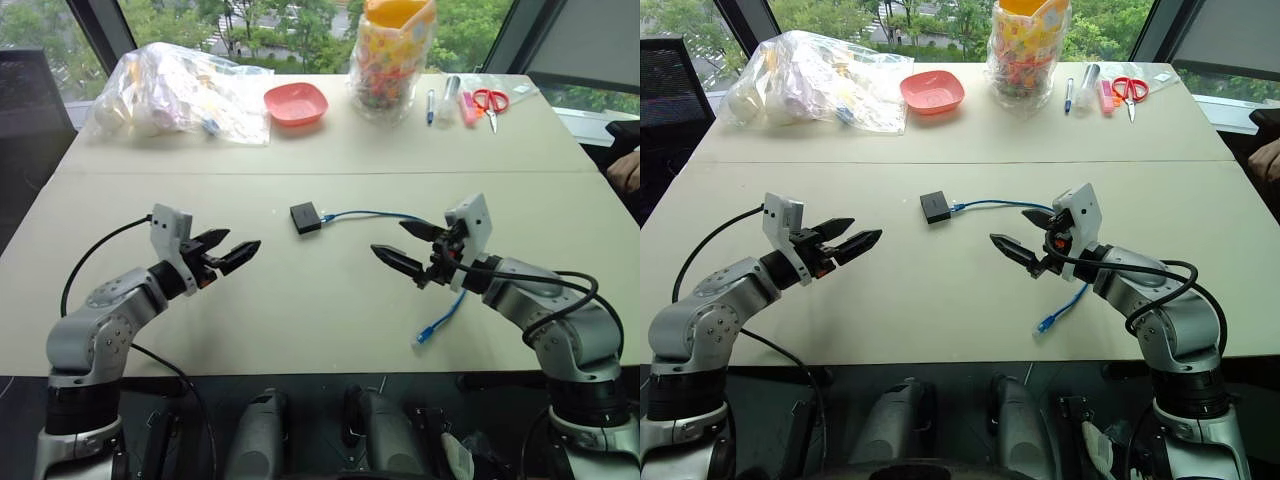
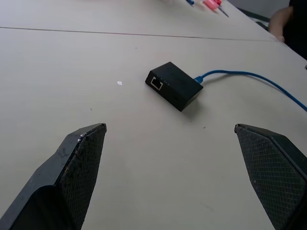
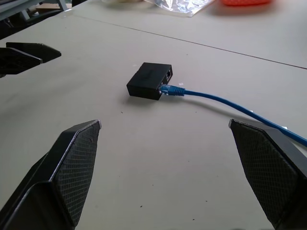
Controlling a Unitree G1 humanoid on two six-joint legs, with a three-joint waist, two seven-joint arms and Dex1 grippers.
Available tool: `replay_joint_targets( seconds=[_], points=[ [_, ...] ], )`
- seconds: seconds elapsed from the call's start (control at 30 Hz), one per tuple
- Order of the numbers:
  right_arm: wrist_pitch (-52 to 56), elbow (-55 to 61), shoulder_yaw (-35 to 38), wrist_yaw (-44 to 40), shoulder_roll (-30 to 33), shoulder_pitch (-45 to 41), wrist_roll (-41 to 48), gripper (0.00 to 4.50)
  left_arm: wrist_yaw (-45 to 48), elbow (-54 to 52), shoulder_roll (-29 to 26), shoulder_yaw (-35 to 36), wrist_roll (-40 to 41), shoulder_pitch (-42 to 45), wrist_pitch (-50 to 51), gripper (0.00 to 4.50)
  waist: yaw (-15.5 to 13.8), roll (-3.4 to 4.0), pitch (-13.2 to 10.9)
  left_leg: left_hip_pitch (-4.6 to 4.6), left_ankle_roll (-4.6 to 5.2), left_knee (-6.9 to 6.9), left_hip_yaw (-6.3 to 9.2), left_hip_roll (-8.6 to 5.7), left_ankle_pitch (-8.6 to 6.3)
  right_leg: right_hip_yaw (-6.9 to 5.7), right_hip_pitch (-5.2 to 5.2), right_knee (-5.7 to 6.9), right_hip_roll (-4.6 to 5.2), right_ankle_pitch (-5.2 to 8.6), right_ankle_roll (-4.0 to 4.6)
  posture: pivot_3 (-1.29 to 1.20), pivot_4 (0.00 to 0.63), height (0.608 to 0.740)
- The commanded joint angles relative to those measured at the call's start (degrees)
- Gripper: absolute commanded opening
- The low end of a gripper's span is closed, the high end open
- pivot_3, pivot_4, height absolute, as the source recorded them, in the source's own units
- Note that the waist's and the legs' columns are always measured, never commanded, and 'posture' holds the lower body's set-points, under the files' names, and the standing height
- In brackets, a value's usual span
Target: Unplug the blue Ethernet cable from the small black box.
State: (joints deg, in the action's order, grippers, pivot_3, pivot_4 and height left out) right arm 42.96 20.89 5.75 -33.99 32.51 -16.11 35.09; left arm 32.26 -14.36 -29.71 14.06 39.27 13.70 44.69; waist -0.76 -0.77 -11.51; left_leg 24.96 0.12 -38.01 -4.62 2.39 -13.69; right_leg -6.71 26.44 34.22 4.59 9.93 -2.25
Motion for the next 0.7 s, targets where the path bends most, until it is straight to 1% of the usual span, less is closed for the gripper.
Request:
replay_joint_targets(
  seconds=[0.03,0.43,0.7],
  points=[
    [-1.3,0.8,0.1,-0.2,-0.7,-0.8,0.1,4.5,0.0,-0.5,0.3,0.8,0.9,1.6,-0.9,4.47,0.0,0.0,0.0,0.0,0.0,0.0,0.0,0.0,0.0,0.0,0.0,0.01,0.0,0.0,0.0,0.0,0.15,0.74],
    [-2.9,-1.0,-0.8,-0.7,-1.1,-1.9,-1.6,4.5,-0.8,1.3,0.7,0.7,-0.6,3.1,-1.8,4.47,0.0,-0.01,0.0,-0.01,0.01,-0.04,0.0,-0.01,0.01,0.01,0.0,0.09,-0.02,-0.02,-0.01,0.0,0.15,0.74],
    [-5.4,-7.4,-2.7,-3.4,-0.7,-6.3,-4.3,4.5,0.2,3.9,-0.1,-0.3,-3.2,5.6,-3.6,4.47,0.0,-0.01,0.0,-0.03,0.01,-0.11,-0.01,-0.01,0.02,0.01,-0.02,0.14,-0.03,-0.04,0.0,0.0,0.15,0.74]
  ],
)
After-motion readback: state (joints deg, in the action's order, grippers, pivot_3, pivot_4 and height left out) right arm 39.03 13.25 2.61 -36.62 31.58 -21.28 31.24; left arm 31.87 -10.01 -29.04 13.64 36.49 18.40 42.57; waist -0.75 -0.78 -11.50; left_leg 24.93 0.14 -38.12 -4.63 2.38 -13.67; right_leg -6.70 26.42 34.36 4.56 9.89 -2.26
